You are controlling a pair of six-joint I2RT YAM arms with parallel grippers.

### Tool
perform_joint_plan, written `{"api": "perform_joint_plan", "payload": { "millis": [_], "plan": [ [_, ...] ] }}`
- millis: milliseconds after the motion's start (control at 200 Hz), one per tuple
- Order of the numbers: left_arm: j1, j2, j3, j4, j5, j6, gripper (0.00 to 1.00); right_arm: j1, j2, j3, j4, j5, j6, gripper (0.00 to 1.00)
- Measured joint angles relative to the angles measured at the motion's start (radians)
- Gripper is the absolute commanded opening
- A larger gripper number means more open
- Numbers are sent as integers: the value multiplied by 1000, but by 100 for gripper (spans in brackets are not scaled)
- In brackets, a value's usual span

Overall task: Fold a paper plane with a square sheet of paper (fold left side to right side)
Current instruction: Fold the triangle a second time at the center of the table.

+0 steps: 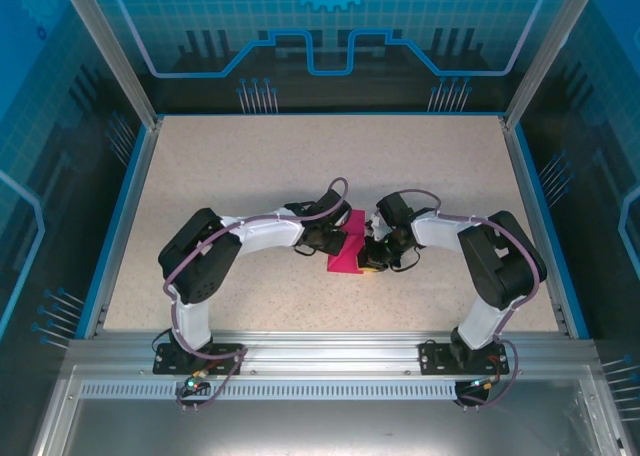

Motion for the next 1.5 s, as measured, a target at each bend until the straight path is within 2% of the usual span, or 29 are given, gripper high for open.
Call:
{"api": "perform_joint_plan", "payload": {
  "millis": [1501],
  "plan": [
    [0,21,6,-3,-45,3,0,5,11,16,-18,-1,-15,10]
  ]
}}
